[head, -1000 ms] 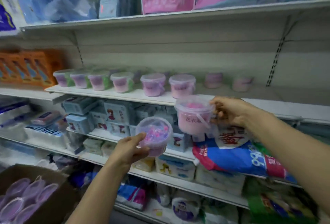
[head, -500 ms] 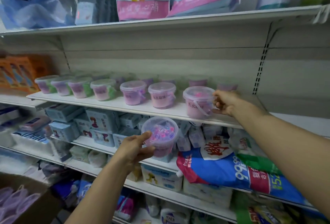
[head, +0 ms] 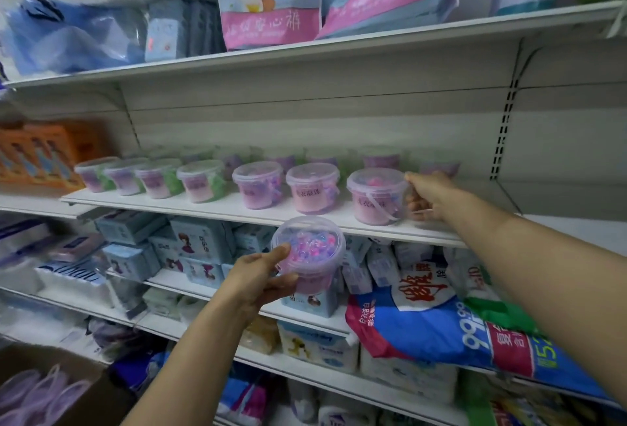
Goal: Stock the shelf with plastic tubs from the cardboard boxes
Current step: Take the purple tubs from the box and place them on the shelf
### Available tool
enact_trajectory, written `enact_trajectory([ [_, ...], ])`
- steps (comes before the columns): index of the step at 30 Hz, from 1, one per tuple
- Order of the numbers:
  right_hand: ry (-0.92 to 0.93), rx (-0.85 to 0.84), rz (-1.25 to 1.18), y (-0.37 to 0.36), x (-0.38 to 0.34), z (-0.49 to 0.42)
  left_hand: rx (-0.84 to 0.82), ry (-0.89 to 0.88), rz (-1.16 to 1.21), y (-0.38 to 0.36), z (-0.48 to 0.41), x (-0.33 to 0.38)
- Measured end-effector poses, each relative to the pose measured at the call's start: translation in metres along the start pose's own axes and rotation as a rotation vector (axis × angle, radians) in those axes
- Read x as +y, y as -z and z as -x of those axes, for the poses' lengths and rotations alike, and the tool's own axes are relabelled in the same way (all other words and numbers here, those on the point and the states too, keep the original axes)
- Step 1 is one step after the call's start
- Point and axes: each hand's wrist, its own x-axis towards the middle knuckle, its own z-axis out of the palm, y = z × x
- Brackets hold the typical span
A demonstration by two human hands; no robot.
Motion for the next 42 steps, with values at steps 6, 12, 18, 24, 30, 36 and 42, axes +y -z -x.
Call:
enact_trajectory([
  [6,0.299,0.07,0.463,0.04,0.007,0.025,-0.059,0.01,-0.005,-0.01,0.01,0.002],
  [12,0.471,0.079,0.746,0.092,0.015,0.057,-0.179,0.038,-0.029,-0.056,0.022,0.004],
  [18,0.469,0.149,0.816,0.151,0.024,0.066,-0.342,0.081,0.001,-0.139,0.025,0.007],
  [24,0.43,0.233,0.865,0.203,0.034,0.071,-0.365,0.104,0.049,-0.222,0.009,0.012],
  [30,0.427,0.227,0.892,0.226,0.04,0.067,-0.373,0.069,0.09,-0.257,-0.002,0.011],
  [36,0.536,0.198,0.922,0.217,0.041,0.058,-0.308,-0.156,-0.266,-0.237,0.003,0.006],
  [42,0.739,0.06,0.93,0.189,0.039,0.044,0.137,-1.055,-1.196,-0.171,-0.04,0.024],
])
